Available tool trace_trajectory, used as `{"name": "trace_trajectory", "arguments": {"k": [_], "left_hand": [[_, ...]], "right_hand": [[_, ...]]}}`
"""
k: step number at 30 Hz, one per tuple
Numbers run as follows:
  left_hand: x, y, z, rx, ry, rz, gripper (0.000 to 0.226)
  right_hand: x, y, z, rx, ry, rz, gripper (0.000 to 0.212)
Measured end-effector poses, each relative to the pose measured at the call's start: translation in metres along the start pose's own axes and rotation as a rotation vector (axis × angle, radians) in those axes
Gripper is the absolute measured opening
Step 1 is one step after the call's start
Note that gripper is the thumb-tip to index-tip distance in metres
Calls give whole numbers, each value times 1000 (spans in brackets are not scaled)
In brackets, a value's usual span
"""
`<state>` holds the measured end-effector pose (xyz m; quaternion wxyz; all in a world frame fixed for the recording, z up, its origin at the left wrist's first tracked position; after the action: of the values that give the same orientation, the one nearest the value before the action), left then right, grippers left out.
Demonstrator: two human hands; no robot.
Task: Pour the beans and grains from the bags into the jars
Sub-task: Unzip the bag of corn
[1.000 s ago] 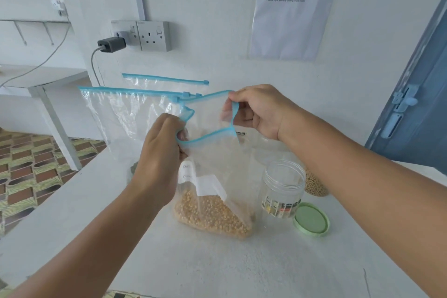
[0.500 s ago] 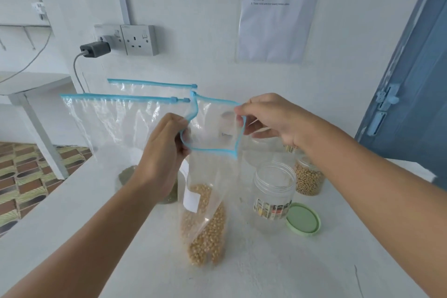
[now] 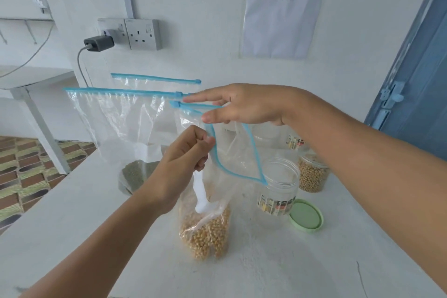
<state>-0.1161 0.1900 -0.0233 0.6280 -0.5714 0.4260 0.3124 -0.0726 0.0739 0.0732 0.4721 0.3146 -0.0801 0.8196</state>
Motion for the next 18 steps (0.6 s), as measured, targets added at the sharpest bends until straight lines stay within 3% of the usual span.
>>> {"name": "trace_trajectory", "arguments": {"k": [3,8,10,12,14,18], "left_hand": [[2,3,2,3,-8,11,22],[4,7,-6,67,-54,16,29],[4,9,-8,99,-74,21,28],[7,13,-4,118,-105,21,28],[17,18,10,56,-136,40,33],[67,31,61,-170,-135,255,27]], "right_hand": [[5,0,-1,22,11,57,42],[2,-6,-11,52,61,-39,25],[-3,-13,-11,-13,102,-62,23],[-6,-16,-3,-187,159,-67,16],[-9,-15,6,-336,213,-75,15],[-22,-12,0,-336,33,-93,27]]}}
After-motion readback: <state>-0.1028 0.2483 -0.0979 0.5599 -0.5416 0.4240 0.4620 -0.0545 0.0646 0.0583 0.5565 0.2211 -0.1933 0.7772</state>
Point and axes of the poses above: each hand's wrist, its own y-axis away from the middle knuckle, its own z-axis out of the back of the hand, x = y × z, the point moved 7 cm from there along -y, towards the middle knuckle, and after that the axes turned 9 degrees about -z, right-handed, at the moved point
